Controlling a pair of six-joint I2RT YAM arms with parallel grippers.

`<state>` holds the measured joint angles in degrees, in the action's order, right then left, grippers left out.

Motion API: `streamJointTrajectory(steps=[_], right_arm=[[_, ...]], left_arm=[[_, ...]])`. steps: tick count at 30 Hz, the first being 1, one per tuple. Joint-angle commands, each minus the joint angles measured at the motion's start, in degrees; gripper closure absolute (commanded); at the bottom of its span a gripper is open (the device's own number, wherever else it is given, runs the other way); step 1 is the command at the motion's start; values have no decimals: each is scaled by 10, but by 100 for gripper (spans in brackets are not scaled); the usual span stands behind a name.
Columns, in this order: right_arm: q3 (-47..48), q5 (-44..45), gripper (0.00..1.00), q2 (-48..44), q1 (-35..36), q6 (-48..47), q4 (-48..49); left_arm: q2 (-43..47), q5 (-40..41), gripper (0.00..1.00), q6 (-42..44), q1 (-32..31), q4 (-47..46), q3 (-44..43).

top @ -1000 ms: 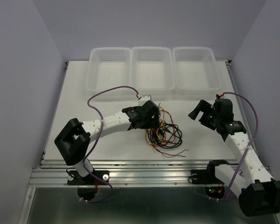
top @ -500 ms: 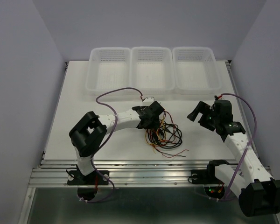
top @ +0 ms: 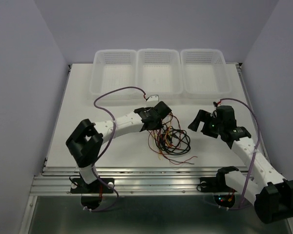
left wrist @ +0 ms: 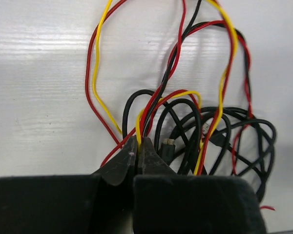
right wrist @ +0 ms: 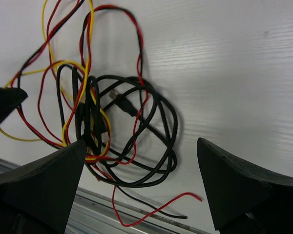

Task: Untangle the cables

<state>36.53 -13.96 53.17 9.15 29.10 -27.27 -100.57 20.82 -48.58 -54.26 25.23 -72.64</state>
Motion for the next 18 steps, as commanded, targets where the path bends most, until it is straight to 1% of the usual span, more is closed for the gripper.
streamJointTrajectory(steps=[1, 2, 4, 9, 13, 14, 18], right_arm=[[2, 15, 0, 25, 90, -1, 53], [3, 39, 0, 32, 111, 6, 57], [9, 59, 0, 47, 152, 15, 75], [18, 46, 0, 74, 159, 36, 121], [25, 52, 0, 68, 159, 41, 137], [27, 53, 0, 64, 159, 42, 139], [43, 75, 0, 39, 159, 46, 144]], left_arm=[[106, 11, 100, 6, 0, -32, 22], [116, 5, 100, 8, 0, -40, 30], [145, -12, 100, 9, 1, -56, 53], [215, -27, 100, 31, 0, -77, 72], [273, -17, 100, 83, 0, -91, 41], [281, -22, 100, 119, -1, -96, 32], [319, -71, 100, 196, 0, -115, -36]])
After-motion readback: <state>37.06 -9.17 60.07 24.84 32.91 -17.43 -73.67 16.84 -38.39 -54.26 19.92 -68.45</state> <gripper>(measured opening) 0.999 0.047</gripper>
